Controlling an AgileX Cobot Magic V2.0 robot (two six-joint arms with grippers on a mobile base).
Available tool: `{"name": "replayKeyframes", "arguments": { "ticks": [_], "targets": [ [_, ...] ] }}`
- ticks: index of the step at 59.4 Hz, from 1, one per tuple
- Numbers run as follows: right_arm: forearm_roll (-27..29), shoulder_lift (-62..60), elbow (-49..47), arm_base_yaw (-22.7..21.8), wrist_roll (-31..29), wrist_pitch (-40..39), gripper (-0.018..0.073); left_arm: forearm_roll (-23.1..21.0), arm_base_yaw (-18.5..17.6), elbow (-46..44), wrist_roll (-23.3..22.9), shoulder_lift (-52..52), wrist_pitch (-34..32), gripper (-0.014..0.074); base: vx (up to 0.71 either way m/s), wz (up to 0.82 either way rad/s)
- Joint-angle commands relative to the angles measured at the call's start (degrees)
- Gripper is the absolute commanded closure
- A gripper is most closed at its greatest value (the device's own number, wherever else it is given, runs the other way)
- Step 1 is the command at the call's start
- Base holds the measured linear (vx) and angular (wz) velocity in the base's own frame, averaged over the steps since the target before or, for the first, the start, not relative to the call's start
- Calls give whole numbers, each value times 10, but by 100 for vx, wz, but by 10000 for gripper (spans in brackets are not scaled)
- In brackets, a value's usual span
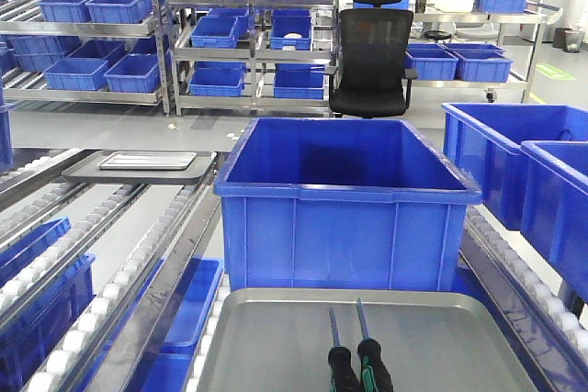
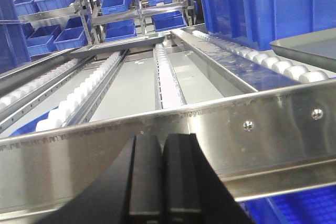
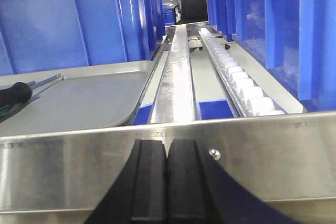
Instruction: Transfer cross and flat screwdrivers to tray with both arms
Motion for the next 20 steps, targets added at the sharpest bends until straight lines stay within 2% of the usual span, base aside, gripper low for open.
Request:
{"name": "replayKeyframes", "arguments": {
  "ticks": [1,20],
  "targets": [
    [-1,-4,4,-2,-4,-50,567,-3,1,-13,-3,-2,-46,594,0,0],
    [-1,-3,4,-2,-4,-50,567,-3,1,-13,-3,-2,-46,594,0,0]
  ]
}}
